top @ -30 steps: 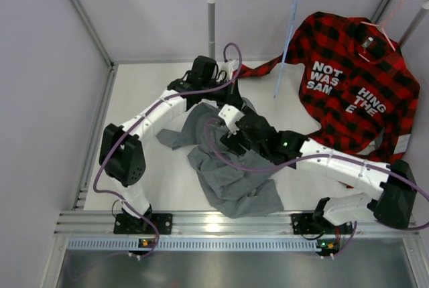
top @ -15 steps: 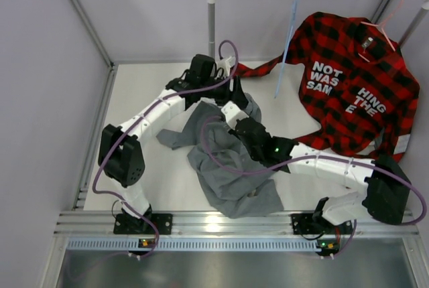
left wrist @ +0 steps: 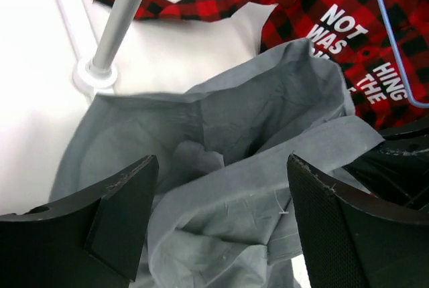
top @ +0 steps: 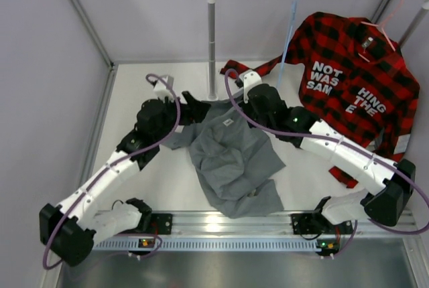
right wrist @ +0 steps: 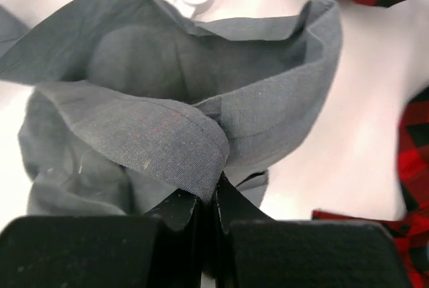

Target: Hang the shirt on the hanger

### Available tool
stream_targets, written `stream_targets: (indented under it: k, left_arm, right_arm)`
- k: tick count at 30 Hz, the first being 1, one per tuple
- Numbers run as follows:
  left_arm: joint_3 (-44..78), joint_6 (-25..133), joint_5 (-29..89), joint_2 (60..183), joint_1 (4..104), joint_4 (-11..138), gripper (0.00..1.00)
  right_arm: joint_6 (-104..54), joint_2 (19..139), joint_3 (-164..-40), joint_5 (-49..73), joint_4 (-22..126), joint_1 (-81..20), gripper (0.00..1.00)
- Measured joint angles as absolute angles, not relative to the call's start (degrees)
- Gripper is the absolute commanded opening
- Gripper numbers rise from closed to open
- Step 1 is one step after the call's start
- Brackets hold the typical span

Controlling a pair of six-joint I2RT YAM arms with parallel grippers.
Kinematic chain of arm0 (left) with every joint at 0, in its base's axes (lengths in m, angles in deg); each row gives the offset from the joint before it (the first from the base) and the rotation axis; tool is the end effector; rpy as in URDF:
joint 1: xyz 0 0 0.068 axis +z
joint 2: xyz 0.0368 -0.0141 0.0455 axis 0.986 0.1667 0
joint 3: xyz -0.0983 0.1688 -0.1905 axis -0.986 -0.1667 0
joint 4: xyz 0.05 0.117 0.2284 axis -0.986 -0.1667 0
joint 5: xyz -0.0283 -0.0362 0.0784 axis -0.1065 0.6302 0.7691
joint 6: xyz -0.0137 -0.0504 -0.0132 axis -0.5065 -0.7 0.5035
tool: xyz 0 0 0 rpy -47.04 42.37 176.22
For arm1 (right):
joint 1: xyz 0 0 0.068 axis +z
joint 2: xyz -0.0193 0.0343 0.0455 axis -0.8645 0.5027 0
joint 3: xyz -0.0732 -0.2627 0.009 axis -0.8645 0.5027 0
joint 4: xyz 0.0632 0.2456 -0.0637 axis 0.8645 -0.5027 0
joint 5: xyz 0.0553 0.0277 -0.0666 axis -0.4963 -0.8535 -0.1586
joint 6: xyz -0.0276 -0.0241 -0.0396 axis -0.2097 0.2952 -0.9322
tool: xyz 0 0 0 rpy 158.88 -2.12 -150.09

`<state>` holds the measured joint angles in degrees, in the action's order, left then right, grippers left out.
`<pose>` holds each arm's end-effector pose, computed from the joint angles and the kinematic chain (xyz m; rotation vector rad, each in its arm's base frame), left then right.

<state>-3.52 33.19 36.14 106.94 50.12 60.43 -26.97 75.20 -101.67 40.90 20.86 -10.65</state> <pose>0.2155 -0.1272 0.3448 -0.0127 1.8250 -0.8209 0.2042 0.2165 0.3635 -0.5926 2.0291 0.1547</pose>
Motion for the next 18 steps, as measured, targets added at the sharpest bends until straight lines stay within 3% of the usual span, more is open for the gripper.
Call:
stream_targets:
  k: [5, 6, 7, 18]
  left_arm:
    - [-15.68, 29.01, 36.31, 101.68, 46.95, 65.00, 0.73]
    - [-17.58, 28.82, 36.01, 101.44, 46.08, 65.16, 0.67]
    - [-18.82, 28.62, 35.94, 101.26, 45.38, 65.53, 0.55]
    - [-27.79, 28.23, 42.87, 101.15, 41.86, 67.56, 0.56]
  right_arm:
    - [-24.42, 75.22, -103.69, 35.30, 15.68, -12.47, 0.00]
    - [-24.15, 75.22, -104.19, 34.71, 15.15, -12.91, 0.00]
    - [-23.91, 75.29, -104.69, 34.01, 14.67, -13.50, 0.00]
    - [-23.02, 76.23, -106.92, 28.72, 13.01, -14.96, 0.01]
